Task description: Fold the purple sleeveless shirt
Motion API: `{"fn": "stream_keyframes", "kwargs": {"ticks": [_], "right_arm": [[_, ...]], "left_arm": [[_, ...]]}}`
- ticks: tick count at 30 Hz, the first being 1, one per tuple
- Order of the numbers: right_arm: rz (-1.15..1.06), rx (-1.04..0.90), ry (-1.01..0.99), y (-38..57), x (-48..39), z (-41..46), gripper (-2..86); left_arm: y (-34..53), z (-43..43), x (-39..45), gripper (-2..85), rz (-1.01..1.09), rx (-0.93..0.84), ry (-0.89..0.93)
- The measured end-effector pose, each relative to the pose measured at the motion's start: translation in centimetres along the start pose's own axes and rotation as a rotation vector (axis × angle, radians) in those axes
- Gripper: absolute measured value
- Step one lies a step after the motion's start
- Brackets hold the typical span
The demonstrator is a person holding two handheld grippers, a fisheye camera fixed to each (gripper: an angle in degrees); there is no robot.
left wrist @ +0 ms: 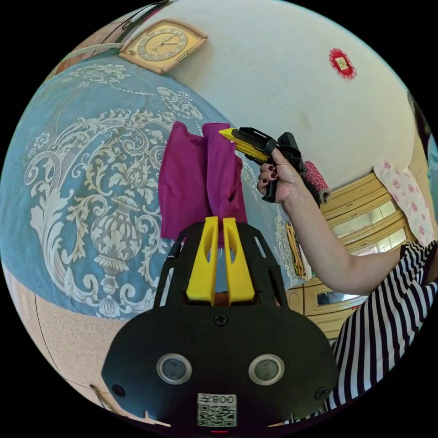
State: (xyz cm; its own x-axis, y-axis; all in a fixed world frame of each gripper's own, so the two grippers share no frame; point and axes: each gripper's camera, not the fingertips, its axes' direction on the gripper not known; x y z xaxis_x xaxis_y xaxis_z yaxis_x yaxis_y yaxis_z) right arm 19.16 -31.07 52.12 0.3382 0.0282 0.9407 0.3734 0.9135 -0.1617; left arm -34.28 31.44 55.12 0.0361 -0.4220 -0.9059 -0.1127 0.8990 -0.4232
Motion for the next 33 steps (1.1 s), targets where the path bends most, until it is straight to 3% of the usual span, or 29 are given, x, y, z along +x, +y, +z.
{"fn": "stream_keyframes", "kwargs": {"ticks": [16, 24, 33], "right_arm": [[0.013, -0.098, 0.002, -5.7, -0.6, 11.8, 1.9], [-0.042, -0.171, 0.044, -7.9, -1.9, 15.5, 0.9], [-0.099, -0.095, -0.002, -6.5, -2.5, 14.2, 0.2]], "left_arm": [[-1.3, -9.2, -6.5, 1.5, -0.248, 0.028, 0.121], [-1.6, -13.2, -4.4, 0.4, -0.175, 0.026, 0.053], [-3.2, -16.2, -1.3, 0.2, -0.026, 0.081, -0.012]]}}
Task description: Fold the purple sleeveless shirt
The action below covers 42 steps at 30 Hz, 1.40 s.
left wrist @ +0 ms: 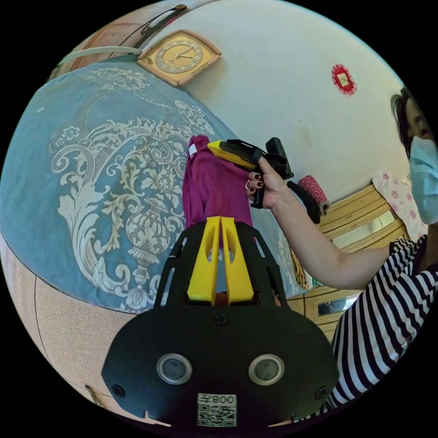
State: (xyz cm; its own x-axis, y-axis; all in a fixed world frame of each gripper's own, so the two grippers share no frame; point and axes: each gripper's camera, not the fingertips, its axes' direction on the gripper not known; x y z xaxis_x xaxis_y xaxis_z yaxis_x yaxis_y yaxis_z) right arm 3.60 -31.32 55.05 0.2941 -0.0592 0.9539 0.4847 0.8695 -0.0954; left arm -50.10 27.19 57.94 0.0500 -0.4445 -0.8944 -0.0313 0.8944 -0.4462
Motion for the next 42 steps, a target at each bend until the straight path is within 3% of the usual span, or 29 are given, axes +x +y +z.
{"fn": "stream_keyframes", "kwargs": {"ticks": [6, 11, 20, 31, 42], "right_arm": [[0.03, 0.004, 0.067, -0.2, 1.8, -0.7, 0.1], [0.069, -0.047, 0.17, -2.9, 3.5, 1.1, 0.0], [0.009, -0.007, 0.085, -1.0, 3.3, -1.8, 0.0], [0.126, 0.006, 0.167, 1.8, 7.9, -4.3, 0.2], [0.133, 0.055, 0.048, 15.2, 8.8, -11.0, 3.5]], "left_arm": [[-0.8, 1.4, 0.0, 0.2, -0.024, -0.066, -0.116], [-0.3, 0.9, -0.1, 0.1, -0.032, -0.043, -0.108], [-0.2, 0.3, 0.7, 0.1, -0.02, -0.052, -0.117], [-0.4, -0.1, 0.8, 0.1, -0.014, -0.058, -0.117], [-1.1, -3.2, -0.4, 0.3, -0.013, -0.034, -0.093]]}}
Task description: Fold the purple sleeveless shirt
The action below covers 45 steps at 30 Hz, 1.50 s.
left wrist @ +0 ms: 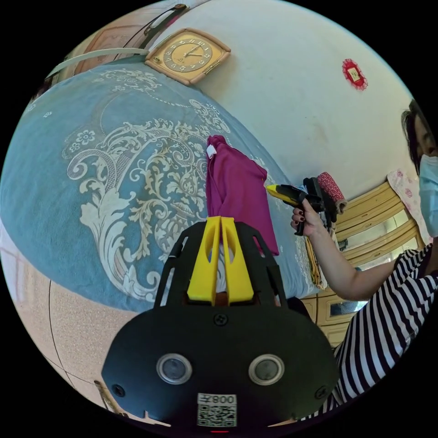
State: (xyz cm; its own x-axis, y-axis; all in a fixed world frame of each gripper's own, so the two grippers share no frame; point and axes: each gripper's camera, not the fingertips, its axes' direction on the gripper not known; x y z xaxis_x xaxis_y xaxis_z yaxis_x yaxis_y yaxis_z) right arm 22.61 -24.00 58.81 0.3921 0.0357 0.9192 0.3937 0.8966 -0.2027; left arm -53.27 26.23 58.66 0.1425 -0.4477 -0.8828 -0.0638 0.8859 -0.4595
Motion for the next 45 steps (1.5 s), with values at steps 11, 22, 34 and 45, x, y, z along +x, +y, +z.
{"fn": "stream_keyframes", "kwargs": {"ticks": [11, 22, 34, 45], "right_arm": [[0.236, -0.098, -0.132, 14.0, 3.1, -0.7, 6.9], [0.285, -0.071, -0.338, 16.8, 5.8, -2.4, 2.4], [0.277, -0.039, -0.448, 20.2, 6.5, -5.5, 1.9], [0.319, -0.01, -0.47, 24.2, 7.7, -7.1, 4.3]], "left_arm": [[-0.7, 0.5, -1.4, 2.8, -0.005, -0.117, 0.071], [-1.9, 4.3, -3.4, 6.7, -0.056, -0.283, 0.382], [-4.2, 10.6, -7.5, 8.3, -0.373, -0.315, 0.764], [-5.1, 10.8, -10.2, 3.2, -0.431, -0.26, 0.738]]}}
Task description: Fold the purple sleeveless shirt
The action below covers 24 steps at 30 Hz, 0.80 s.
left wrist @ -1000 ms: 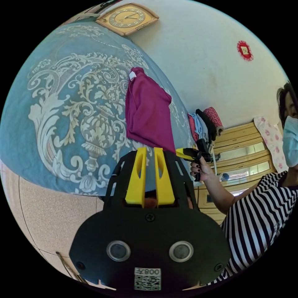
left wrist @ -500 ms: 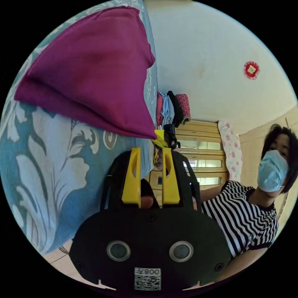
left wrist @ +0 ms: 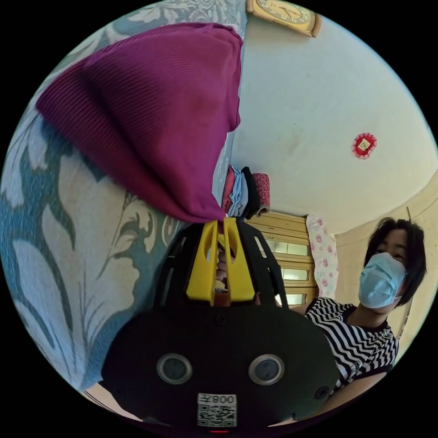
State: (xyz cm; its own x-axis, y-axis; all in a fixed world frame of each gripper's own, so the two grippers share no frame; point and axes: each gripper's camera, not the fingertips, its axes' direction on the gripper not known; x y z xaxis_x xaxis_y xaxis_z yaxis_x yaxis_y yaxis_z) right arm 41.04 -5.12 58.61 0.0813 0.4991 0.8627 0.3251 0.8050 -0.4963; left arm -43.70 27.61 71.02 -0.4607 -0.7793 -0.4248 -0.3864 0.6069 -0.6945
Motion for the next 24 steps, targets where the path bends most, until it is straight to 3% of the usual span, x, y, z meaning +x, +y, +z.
{"fn": "stream_keyframes", "kwargs": {"ticks": [7, 15, 24], "right_arm": [[0.04, -0.018, -0.088, 2.1, 0.7, 0.8, 7.4], [0.029, 0.008, -0.115, 4.6, -0.4, 1.2, 2.6], [-0.026, 0.045, -0.131, 9.2, -4.1, -0.5, 1.8]], "left_arm": [[0.4, -0.3, -1.3, 3.0, -0.015, 0.008, 0.035], [1.5, -0.9, -2.6, 4.1, 0.005, 0.027, 0.024], [5.2, -4.3, -5.1, 9.3, 0.013, 0.199, 0.026]]}}
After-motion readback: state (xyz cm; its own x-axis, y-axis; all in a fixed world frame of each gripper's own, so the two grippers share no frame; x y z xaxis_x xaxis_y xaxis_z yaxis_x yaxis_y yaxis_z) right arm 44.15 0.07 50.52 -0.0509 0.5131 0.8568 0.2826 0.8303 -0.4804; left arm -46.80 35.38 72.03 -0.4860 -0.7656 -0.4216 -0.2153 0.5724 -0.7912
